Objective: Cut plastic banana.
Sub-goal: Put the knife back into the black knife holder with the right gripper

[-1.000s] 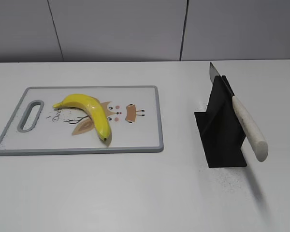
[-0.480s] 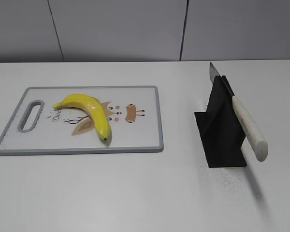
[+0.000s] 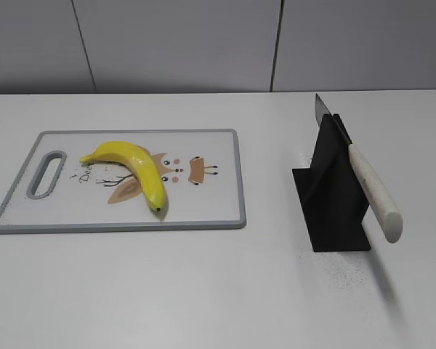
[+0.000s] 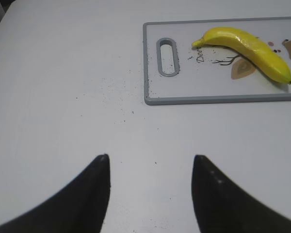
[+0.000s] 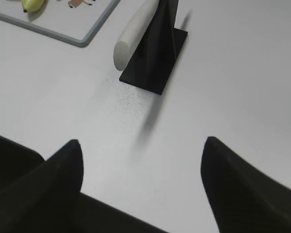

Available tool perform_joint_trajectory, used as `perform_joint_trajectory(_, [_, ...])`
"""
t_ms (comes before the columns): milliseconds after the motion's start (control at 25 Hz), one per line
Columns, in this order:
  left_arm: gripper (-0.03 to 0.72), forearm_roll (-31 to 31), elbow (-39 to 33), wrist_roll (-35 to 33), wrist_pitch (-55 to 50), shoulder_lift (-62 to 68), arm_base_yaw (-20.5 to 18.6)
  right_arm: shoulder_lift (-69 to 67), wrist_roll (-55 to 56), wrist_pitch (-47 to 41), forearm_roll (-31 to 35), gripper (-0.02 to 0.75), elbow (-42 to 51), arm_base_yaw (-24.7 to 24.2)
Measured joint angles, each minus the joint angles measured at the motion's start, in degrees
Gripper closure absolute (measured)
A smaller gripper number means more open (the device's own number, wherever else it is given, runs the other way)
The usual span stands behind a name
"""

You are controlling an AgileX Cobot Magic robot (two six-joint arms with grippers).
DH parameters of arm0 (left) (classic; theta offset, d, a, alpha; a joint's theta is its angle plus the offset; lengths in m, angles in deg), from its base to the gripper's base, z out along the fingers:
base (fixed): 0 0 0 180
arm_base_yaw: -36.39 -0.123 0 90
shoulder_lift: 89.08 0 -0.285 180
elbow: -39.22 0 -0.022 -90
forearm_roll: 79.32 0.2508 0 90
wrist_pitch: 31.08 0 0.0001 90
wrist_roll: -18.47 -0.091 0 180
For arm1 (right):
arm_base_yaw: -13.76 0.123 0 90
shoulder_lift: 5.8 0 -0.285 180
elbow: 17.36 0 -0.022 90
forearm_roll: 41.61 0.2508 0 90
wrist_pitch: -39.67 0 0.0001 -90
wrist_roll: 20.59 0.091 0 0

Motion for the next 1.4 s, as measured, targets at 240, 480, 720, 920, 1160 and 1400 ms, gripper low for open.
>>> perform_joint_trajectory(240, [0.162,-0.1,0.0,0.0,0.0,0.0,0.0,5.8,0.0,0.0,0.1,0.168,0.0,0.0])
perform_joint_trajectory(480, [0.162,-0.1,0.0,0.0,0.0,0.0,0.0,5.9,0.0,0.0,0.5,0.17,0.0,0.0])
perform_joint_trajectory(720, [0.162,-0.1,0.0,0.0,0.0,0.0,0.0,5.9,0.0,0.0,0.8,0.17,0.0,-4.5])
perform_joint_trajectory(920, [0.162,-0.1,0.0,0.0,0.0,0.0,0.0,5.9,0.0,0.0,0.8,0.17,0.0,-14.9])
perform_joint_trajectory(1160, [0.163,-0.1,0.0,0.0,0.0,0.0,0.0,5.9,0.0,0.0,0.9,0.174,0.0,-21.6])
perform_joint_trajectory(1400, [0.163,-0.1,0.0,0.0,0.0,0.0,0.0,5.9,0.0,0.0,1.0,0.174,0.0,-21.8])
